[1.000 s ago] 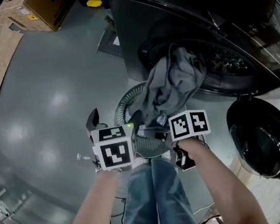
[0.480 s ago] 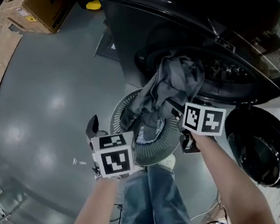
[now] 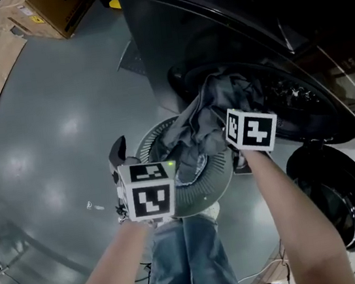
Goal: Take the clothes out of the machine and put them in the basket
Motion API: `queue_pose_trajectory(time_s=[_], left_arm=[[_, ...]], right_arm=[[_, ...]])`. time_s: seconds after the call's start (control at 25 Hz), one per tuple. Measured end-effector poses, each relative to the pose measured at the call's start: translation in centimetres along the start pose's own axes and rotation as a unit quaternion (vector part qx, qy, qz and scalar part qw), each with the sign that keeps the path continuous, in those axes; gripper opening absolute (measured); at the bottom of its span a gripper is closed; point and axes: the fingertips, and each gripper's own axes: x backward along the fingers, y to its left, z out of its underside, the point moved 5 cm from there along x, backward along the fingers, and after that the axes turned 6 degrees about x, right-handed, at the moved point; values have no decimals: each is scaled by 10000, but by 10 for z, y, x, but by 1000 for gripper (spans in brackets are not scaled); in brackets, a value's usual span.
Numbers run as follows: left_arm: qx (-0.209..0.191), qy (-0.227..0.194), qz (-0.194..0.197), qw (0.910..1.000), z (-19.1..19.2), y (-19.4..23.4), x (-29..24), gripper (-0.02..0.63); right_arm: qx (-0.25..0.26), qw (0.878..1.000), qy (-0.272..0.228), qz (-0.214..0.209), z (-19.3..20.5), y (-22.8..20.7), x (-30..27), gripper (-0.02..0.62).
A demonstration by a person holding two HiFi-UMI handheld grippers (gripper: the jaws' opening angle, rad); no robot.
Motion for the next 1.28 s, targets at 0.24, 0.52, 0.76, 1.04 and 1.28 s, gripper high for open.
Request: queue_pose_trajectory(time_s=[0.24,0.52,0.76,1.04,1.28], left_arm=[[67,-23,-103,9999,-9,-1,-14,563],[-215,-6,-92,9997,-10,-11,-22,563],[-172,-20,-68,9998,-10,-16,-25,563],[-254,-58,-92,9996,-9,-10,-17,563],[-276,-3,-38,9996,0,-6,-6,563]], right_arm=[[272,9980,544,171,4,-27,-30,486],[-371,9965,740,-133,20,-24,-58,486],[-105,9971,655,385,26,-24,-61,483],[-144,9941,1070,134,23,-19,-46,48],[-91,9969,779,-6,25,-7,-24,47]])
